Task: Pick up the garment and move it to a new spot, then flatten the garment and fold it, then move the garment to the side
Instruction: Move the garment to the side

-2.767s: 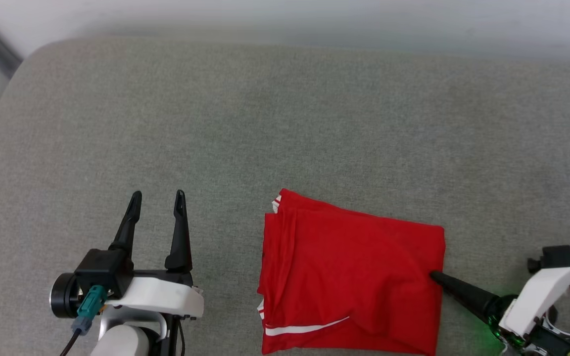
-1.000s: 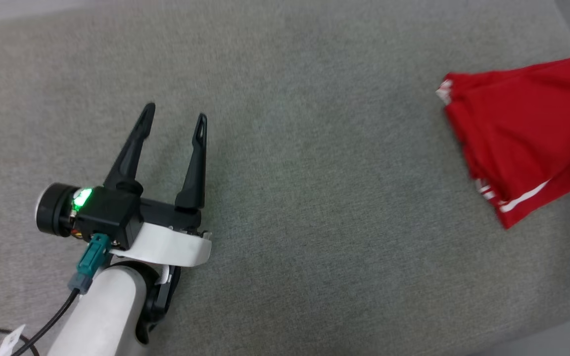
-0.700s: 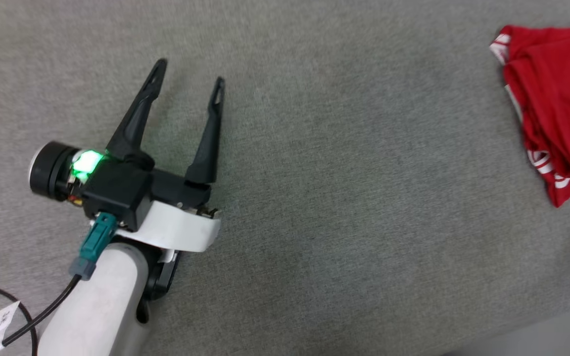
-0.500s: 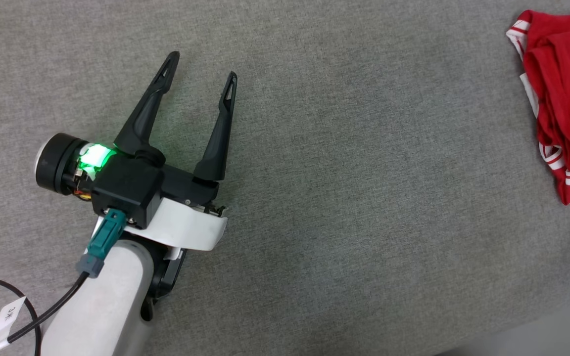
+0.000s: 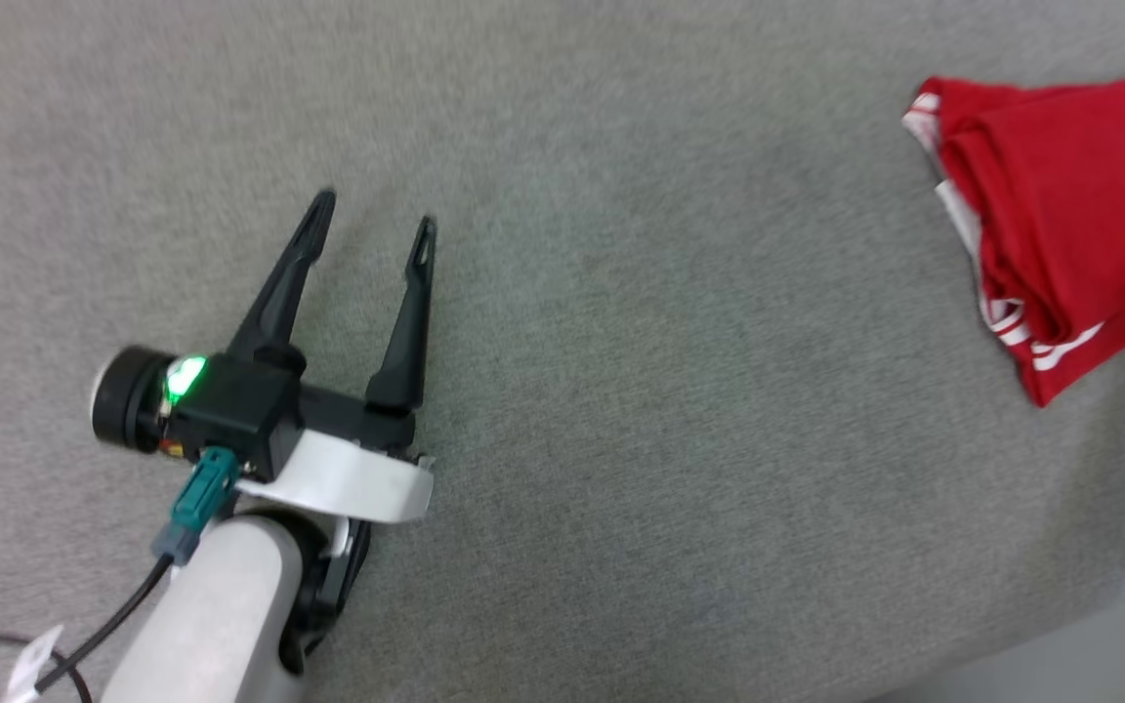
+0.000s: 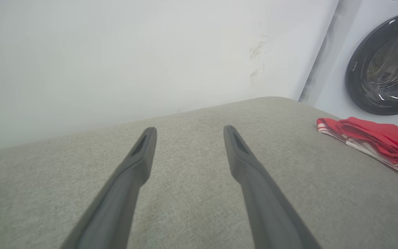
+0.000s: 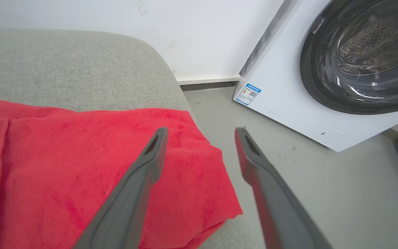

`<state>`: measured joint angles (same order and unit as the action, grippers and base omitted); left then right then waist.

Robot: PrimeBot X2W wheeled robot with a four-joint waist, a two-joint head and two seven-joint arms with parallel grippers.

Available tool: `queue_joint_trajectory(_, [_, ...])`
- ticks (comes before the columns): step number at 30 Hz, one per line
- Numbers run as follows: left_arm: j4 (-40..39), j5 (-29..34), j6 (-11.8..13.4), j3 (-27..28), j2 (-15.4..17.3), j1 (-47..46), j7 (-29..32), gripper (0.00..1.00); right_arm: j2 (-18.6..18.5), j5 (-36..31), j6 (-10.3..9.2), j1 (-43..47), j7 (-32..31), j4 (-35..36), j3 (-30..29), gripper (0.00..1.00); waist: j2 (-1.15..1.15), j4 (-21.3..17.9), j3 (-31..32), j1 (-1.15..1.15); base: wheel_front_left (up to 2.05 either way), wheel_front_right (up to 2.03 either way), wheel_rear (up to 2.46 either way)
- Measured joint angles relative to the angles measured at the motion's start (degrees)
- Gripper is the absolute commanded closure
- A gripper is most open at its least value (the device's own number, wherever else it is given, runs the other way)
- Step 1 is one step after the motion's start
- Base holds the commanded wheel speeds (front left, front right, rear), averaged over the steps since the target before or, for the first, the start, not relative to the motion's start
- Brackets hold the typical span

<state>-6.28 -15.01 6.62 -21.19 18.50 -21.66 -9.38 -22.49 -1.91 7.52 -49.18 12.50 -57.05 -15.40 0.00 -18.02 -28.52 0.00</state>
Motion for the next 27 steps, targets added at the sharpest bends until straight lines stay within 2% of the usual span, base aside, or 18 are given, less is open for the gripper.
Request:
queue_joint_trajectory(2, [1.04,-1.19,0.44,0.48,-0.65,1.81,-0.97,0.00,1.41,-0.05,0.01,2.06,0.53,1.07,1.15,0.00,0.00,-0.08,2.16,0.00,0.00,0.00,0.00])
queue_joint_trajectory(3, [2.58,-2.37,1.00,0.92,-1.19,4.31,-1.92,0.00,3.27,0.71,0.01,5.39,0.66,3.16,3.13,0.00,0.00,0.04,5.55,0.00,0.00,0.00,0.00])
queue_joint_trajectory(11, [5.41,-5.70,2.60,3.09,-2.78,10.36,-3.98,0.00,7.89,6.36,0.00,16.24,-0.34,13.22,9.04,0.00,0.00,2.08,13.58,-0.01,0.00,0.00,0.00])
queue_joint_trajectory(20, [7.10,-6.94,4.16,6.90,-2.26,14.00,-5.02,0.00,10.12,13.73,0.00,27.19,-3.58,30.31,15.79,0.00,0.00,8.23,17.42,-0.01,0.00,0.00,0.00])
queue_joint_trajectory(27, [8.90,-7.44,4.46,9.11,-0.69,17.55,-5.43,0.00,12.39,14.46,0.00,34.35,-6.73,43.28,17.49,0.00,0.00,11.94,21.00,-0.01,0.00,0.00,0.00])
